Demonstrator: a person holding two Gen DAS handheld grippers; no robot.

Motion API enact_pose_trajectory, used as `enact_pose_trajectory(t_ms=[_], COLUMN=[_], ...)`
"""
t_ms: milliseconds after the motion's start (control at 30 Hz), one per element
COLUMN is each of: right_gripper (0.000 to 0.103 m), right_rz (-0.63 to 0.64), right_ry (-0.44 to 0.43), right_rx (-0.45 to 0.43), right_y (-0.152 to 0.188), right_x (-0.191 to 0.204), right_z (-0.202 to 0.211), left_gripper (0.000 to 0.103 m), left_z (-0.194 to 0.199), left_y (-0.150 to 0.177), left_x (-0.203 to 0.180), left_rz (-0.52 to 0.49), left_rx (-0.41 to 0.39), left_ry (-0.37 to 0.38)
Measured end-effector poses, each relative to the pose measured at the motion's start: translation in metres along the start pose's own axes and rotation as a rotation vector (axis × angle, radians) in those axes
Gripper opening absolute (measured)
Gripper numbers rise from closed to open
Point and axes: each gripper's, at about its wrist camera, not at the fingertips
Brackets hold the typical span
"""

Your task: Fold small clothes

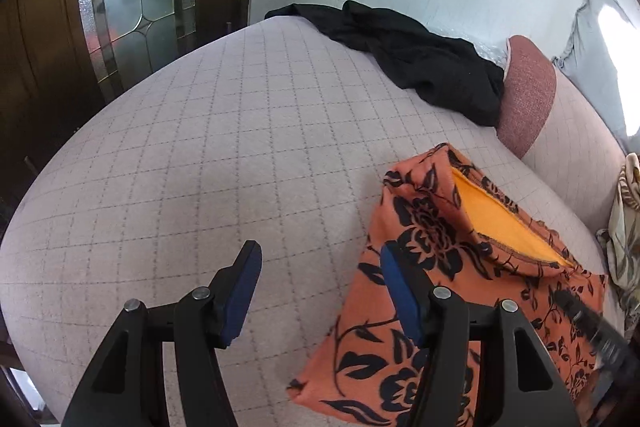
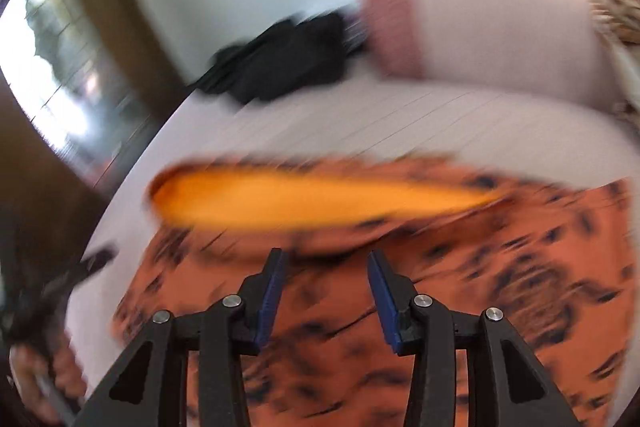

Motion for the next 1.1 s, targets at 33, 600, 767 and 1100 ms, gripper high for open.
enact_pose_trajectory(t_ms=[33, 600, 767, 1100], right_gripper=[0.046, 0.046, 0.046, 0.045], right_rz=[0.043, -0.099, -0.186, -0.449], right_ry=[-0.014, 0.174, 0.233, 0.177], right_rx=[0.040, -0.165, -0.160, -0.091], right_y=[0.004, -0.031, 0.055, 0.135], right_x=[0.020, 0.012, -0.034, -0.115], right_z=[-0.013, 0.008, 0.061, 0.069], left_gripper=[0.063, 0.063, 0.063, 0.081], left_z=[-0.002, -0.011, -0.007, -0.036], left_y=[0.001, 0.013, 0.035, 0.040], left_x=[-0.002, -0.038, -0.073, -0.077], left_rz=[-0.005, -0.140, -0.243, -0.217], left_rx=[0.008, 0.079, 0.056, 0.104], left_ry=[-0.005, 0.013, -0.026, -0.145])
Point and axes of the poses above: each gripper's, at about its wrist camera, not at the fingertips, and z roughly against the way its jaws point, x to its left, y to its underside, and after that the axes turned 12 degrees about x, right-handed
